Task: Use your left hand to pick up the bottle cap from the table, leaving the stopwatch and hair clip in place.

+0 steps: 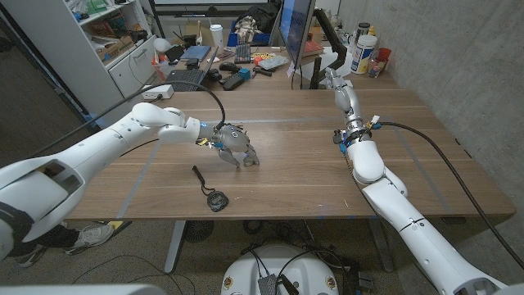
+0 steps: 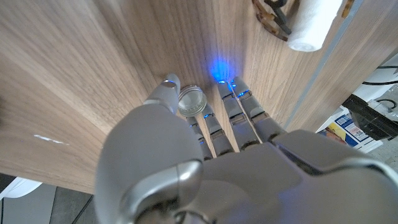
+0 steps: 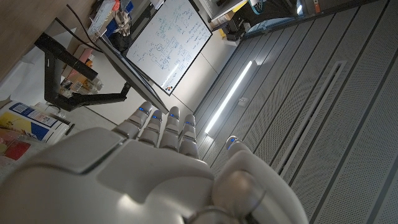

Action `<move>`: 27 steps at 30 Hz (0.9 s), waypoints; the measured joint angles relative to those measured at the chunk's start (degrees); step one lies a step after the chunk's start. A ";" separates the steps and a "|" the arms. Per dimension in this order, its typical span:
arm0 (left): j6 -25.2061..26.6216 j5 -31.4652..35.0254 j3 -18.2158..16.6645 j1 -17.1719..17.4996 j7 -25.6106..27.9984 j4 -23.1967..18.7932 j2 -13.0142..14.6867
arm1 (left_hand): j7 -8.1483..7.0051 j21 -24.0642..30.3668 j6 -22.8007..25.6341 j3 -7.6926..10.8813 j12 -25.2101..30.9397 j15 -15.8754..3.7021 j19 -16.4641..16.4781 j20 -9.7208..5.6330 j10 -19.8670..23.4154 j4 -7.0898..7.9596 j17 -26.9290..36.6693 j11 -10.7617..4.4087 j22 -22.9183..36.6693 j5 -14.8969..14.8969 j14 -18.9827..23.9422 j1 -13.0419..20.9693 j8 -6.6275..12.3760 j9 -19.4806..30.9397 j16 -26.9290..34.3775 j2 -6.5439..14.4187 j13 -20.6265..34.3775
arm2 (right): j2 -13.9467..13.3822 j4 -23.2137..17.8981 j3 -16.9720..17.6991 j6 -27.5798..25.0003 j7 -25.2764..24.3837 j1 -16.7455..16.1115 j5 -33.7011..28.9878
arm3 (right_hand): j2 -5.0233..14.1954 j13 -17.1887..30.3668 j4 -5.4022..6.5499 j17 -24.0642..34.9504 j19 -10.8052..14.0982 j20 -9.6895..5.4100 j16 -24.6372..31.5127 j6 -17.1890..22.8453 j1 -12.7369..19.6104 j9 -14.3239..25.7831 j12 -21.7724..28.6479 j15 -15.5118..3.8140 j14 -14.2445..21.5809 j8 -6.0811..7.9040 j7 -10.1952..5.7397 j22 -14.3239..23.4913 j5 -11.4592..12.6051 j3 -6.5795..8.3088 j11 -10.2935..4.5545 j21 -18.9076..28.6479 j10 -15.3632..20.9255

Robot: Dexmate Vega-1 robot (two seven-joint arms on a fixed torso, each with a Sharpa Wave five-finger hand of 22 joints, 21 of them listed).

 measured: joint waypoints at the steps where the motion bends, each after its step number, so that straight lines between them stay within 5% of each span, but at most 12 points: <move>1: 0.09 0.16 0.01 0.13 0.37 -0.15 0.12 | 0.01 0.68 1.23 0.16 0.39 -0.13 0.77 -0.07 0.70 -0.16 0.19 -0.11 0.00 -0.32 1.21 1.02 0.45 0.00 0.14 0.34 0.15 | 0.00 -0.01 0.01 0.00 0.00 -0.01 0.00 | 0.00 0.00 -0.12 0.00 0.00 0.00 0.00 0.00 0.00 0.00 0.00 0.00 0.00 0.00 0.00 0.00 0.00 -0.12 0.00 0.00 0.00; 7: 0.91 1.74 0.15 0.55 3.70 -0.55 0.59 | 0.19 4.43 7.80 1.20 1.81 -0.87 3.27 -0.14 4.39 -0.53 1.24 -0.67 0.00 -0.87 7.19 7.19 2.51 -0.02 0.46 1.61 0.82 | 0.04 -0.17 0.13 -0.04 -0.08 -0.11 -0.17 | 0.00 0.00 -0.16 0.00 0.00 0.00 0.00 0.00 0.00 0.00 0.00 0.00 0.00 0.00 0.00 0.00 0.00 -0.16 0.00 0.00 0.00; 13: 1.31 2.91 0.46 0.67 6.16 -0.52 0.90 | 0.26 6.86 9.80 0.51 2.46 -1.79 4.45 -0.33 6.93 0.15 1.69 -1.09 -0.01 -1.28 9.88 8.28 2.72 0.03 0.39 1.27 1.35 | 0.08 -0.32 0.14 -0.25 -0.19 -0.12 -0.54 | 0.00 0.00 -0.16 0.00 0.00 0.00 0.00 0.00 0.00 0.00 0.00 0.00 0.00 0.00 0.00 0.00 0.00 -0.16 0.00 0.00 0.00; 20: 1.02 2.39 0.78 0.28 5.72 0.13 0.88 | 0.13 7.63 8.61 -4.29 1.75 -0.93 1.12 -0.12 4.86 4.12 1.53 -1.15 -0.38 -1.12 6.94 0.33 0.92 0.01 -3.82 -3.84 1.88 | 0.29 -0.54 0.26 -0.53 -0.48 -0.12 -0.89 | 0.01 0.00 -0.16 0.00 -0.02 0.02 0.00 0.33 0.00 0.00 0.00 0.00 0.00 0.00 -0.33 0.00 0.00 -0.16 0.00 0.00 0.00; 27: 0.54 1.69 0.96 -0.17 4.85 1.03 0.51 | 0.28 8.69 10.22 -6.10 2.26 -1.07 0.77 -0.07 7.13 5.47 1.98 -0.88 -0.70 0.50 8.29 -2.93 0.26 0.05 -4.26 -4.03 1.92 | 0.45 -0.57 0.29 -0.80 -0.60 -0.04 -1.27 | 0.01 0.00 -0.16 0.00 0.02 0.44 0.00 0.33 0.00 0.00 0.00 0.21 0.21 0.00 -0.33 0.00 0.00 -0.16 0.00 0.00 0.00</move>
